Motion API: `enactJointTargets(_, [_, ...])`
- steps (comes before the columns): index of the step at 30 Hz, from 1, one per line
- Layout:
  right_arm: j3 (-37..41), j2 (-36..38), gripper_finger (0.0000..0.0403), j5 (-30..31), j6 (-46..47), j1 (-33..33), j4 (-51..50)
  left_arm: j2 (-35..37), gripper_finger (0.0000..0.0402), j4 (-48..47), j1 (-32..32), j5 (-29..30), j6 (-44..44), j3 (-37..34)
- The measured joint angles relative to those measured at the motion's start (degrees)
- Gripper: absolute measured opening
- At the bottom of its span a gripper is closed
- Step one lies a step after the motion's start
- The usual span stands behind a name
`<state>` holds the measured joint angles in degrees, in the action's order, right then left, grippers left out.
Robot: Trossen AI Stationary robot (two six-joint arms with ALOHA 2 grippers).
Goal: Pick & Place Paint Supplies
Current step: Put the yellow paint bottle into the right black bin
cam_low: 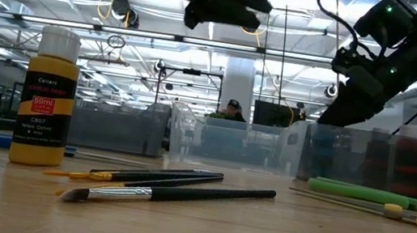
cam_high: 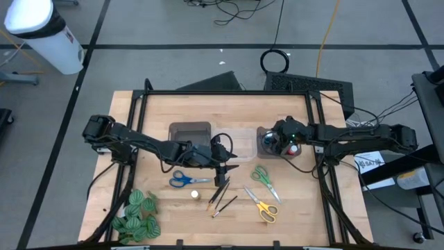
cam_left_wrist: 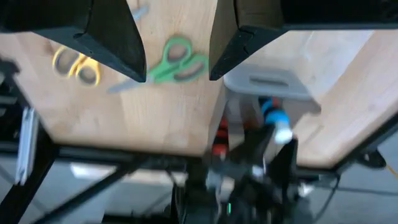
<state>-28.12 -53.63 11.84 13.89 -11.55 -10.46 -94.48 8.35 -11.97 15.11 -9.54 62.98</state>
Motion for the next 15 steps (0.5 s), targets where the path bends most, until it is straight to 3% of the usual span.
enactJointTargets(8, [0.00,8.81,0.0249,-0.05,-2.19,0.02,-0.03,3.13,0.0203,-10.68,-0.21,-0.02,-3.51,-0.09])
enactJointTargets(13, [0.00,15.55,0.0243,-1.73,-2.79,1.32,-0.02,9.60,0.0189,-28.50,-2.50,0.31,-12.59,-0.07])
enactJointTargets(15, [0.00,17.71,0.0242,-3.06,-3.00,2.55,0.18,11.80,0.0183,-34.96,-4.87,3.09,-16.63,-0.07])
